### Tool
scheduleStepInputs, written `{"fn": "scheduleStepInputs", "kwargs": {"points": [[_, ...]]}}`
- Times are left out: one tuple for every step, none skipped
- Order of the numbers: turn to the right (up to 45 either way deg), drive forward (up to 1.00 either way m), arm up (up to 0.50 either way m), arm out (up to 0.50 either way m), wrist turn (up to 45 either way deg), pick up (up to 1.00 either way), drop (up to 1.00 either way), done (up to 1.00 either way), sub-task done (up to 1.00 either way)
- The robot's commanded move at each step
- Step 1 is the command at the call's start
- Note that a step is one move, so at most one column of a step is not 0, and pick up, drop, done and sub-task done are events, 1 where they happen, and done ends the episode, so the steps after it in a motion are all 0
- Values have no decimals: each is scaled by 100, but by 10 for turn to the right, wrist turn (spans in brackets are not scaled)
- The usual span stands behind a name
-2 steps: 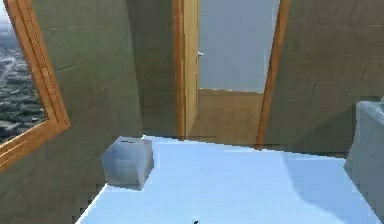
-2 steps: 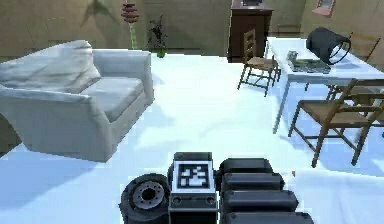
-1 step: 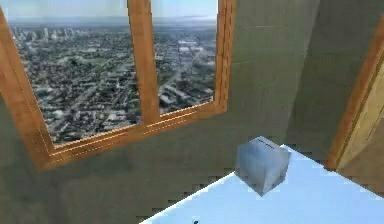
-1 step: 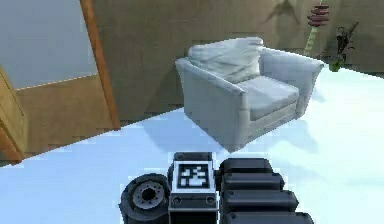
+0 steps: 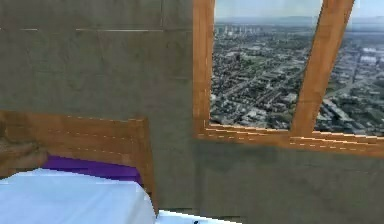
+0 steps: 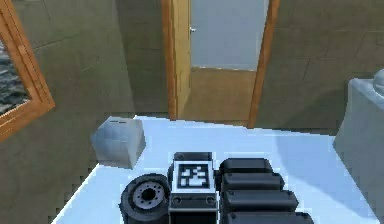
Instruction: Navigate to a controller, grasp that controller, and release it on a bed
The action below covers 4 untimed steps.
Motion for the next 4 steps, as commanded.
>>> {"fn": "scheduleStepInputs", "kwargs": {"points": [[-450, 0, 0, 0, 0, 0, 0, 0, 0], [0, 15, 0, 0, 0, 0, 0, 0, 0], [450, 0, 0, 0, 0, 0, 0, 0, 0], [450, 0, 0, 0, 0, 0, 0, 0, 0]]}}
